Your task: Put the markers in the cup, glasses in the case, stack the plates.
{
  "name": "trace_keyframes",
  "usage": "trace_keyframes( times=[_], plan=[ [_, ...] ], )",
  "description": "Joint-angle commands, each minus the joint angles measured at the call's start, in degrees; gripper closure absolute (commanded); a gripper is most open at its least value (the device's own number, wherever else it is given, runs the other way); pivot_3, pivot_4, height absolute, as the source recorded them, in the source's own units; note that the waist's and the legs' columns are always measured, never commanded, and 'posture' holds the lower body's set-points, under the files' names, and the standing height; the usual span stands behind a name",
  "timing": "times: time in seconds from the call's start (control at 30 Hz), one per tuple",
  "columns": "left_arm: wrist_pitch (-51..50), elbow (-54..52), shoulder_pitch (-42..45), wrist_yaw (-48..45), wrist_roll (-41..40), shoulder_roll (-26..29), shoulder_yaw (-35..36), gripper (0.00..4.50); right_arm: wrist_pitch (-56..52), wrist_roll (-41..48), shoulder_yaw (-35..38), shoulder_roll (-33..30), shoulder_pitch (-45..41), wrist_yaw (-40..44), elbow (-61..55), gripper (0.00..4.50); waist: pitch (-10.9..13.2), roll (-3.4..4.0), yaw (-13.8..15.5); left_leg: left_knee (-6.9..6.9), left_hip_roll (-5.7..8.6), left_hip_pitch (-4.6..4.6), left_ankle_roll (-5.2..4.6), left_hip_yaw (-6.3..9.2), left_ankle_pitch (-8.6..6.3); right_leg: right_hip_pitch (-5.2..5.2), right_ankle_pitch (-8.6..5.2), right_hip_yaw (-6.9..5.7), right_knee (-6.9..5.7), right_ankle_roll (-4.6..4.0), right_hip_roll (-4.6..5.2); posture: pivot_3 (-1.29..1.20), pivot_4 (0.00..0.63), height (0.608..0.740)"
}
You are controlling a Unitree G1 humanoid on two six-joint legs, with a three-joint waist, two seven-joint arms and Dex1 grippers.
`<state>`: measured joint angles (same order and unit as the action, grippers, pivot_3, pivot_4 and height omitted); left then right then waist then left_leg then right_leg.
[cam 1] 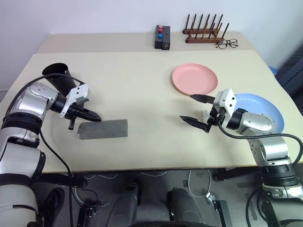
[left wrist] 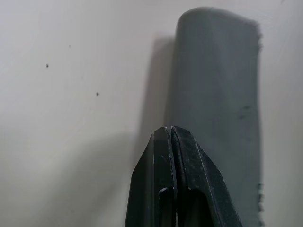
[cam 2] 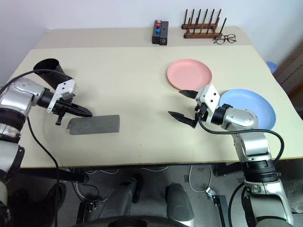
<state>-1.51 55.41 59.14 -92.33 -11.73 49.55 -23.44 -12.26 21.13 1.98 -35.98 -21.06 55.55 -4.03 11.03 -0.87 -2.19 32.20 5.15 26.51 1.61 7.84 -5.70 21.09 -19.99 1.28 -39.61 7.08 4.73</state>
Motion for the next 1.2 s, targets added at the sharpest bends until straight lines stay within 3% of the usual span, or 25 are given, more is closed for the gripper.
trace_keyframes(
  times=[0.03,0.17,0.3,0.53,0.67,0.93,1.03,1.2],
  plan=[
    [-4.27,3.38,9.38,2.26,-5.10,-2.43,10.60,3.93,2.01,-0.40,1.94,-0.58,-1.39,-0.61,1.06,0.00,0.02,-0.03,0.46,0.02,0.01,0.00,0.00,0.00,0.00,-0.01,0.00,-0.01,0.00,0.00,0.00,0.00,0.150,0.740],
    [-11.81,-0.11,11.40,3.19,-10.53,-7.03,19.55,2.11,2.68,-2.67,3.85,-2.82,-3.18,-2.41,6.57,0.00,-0.01,0.02,0.88,0.06,0.03,-0.02,-0.02,-0.05,-0.01,-0.12,0.00,-0.05,0.11,0.02,0.05,0.00,0.150,0.740],
    [-18.56,-15.95,4.99,5.42,-14.20,-10.53,22.74,0.07,0.53,-4.87,6.79,-8.95,-3.57,-3.82,10.95,0.00,-0.03,0.09,0.84,-0.04,0.01,-0.06,-0.02,-0.09,-0.01,-0.08,0.00,0.00,0.06,0.02,0.04,0.00,0.150,0.740],
    [-28.14,-36.94,-8.41,8.97,-17.49,-11.27,23.33,0.03,-4.06,-8.27,10.94,-18.97,3.63,-4.69,14.12,0.00,-0.04,0.09,0.14,-0.02,-0.04,-0.09,-0.02,-0.14,0.00,-0.06,0.00,0.11,-0.03,-0.01,0.01,0.00,0.150,0.740],
    [-29.77,-41.32,-12.07,9.98,-18.85,-11.72,24.33,0.03,-12.95,-6.01,12.56,-21.59,7.35,-3.81,10.85,0.00,-0.06,0.14,-0.10,0.00,-0.04,-0.12,-0.02,-0.15,0.00,-0.10,0.00,0.12,-0.03,-0.01,0.02,0.00,0.150,0.740],
    [-29.10,-45.40,-16.26,12.40,-19.59,-12.25,24.77,0.03,-19.74,-5.99,11.43,-22.07,8.76,-3.81,9.41,0.00,-0.07,0.17,-0.19,0.00,-0.03,-0.12,-0.01,-0.15,-0.01,-0.11,-0.01,0.12,0.02,-0.02,0.07,0.00,0.150,0.740],
    [-29.41,-46.27,-17.02,13.39,-19.99,-12.21,24.96,0.00,-20.74,-6.44,10.21,-21.71,8.92,-3.75,9.82,0.80,-0.07,0.17,-0.16,-0.01,-0.03,-0.11,-0.01,-0.15,-0.01,-0.10,-0.01,0.12,0.03,-0.02,0.10,0.00,0.150,0.740],
    [-28.58,-47.05,-17.94,14.44,-19.71,-12.08,25.09,0.00,-19.66,-9.41,7.19,-22.71,9.84,-3.46,10.03,3.38,-0.07,0.17,0.06,0.00,-0.02,-0.11,-0.01,-0.15,-0.01,-0.14,0.00,0.10,0.09,-0.01,0.13,0.00,0.150,0.740]
  ],
)
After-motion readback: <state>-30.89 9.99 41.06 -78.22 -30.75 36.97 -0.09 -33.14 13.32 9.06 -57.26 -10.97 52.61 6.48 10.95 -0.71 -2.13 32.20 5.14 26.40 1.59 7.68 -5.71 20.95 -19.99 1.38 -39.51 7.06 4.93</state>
